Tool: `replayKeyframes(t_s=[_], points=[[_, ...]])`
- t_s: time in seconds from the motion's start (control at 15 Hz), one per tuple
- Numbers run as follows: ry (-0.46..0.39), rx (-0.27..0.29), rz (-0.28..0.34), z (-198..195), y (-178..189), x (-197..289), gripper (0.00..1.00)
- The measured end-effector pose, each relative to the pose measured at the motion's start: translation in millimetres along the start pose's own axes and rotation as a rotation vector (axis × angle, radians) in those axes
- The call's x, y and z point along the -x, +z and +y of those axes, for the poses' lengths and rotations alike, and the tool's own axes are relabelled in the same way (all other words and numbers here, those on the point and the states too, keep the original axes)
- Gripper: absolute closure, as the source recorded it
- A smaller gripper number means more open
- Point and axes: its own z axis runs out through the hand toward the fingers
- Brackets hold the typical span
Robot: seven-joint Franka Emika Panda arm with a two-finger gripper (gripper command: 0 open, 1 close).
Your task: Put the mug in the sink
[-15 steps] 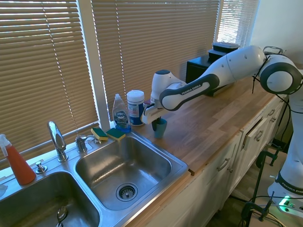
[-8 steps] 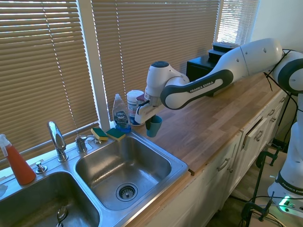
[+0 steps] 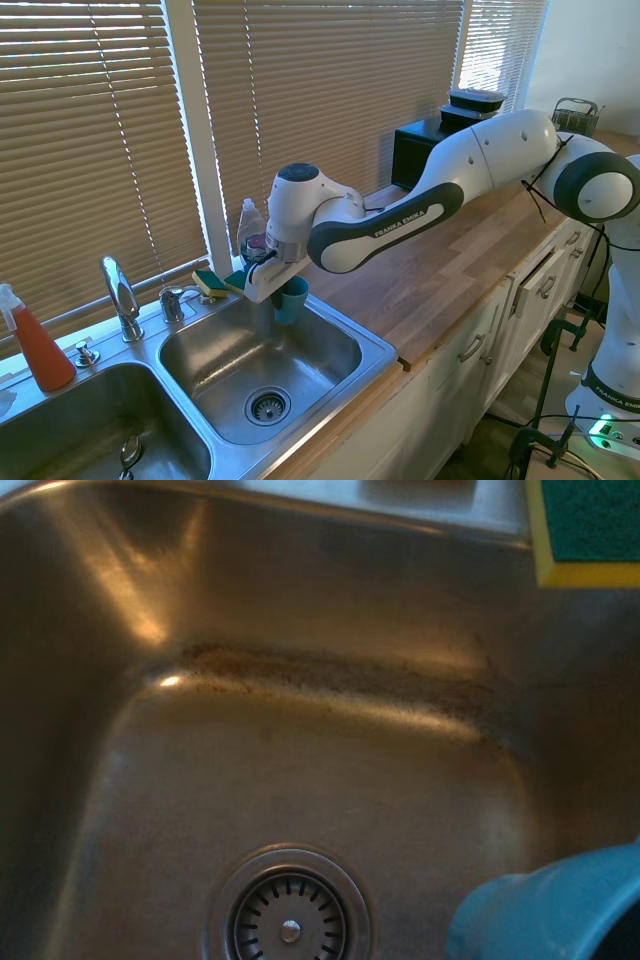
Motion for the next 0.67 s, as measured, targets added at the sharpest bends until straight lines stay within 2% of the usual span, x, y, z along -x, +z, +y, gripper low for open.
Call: replayKeyframes(t_s=[0.13, 0.4, 0.67], points=[[-0.012, -0.008, 0.007, -12.6, 20.6, 2.0, 1.00], [-0.004, -0.029, 0.008, -36.8, 85.6, 25.1, 1.00], [0.027, 0.003, -0.001, -38.6, 148.0, 36.2, 1.00]])
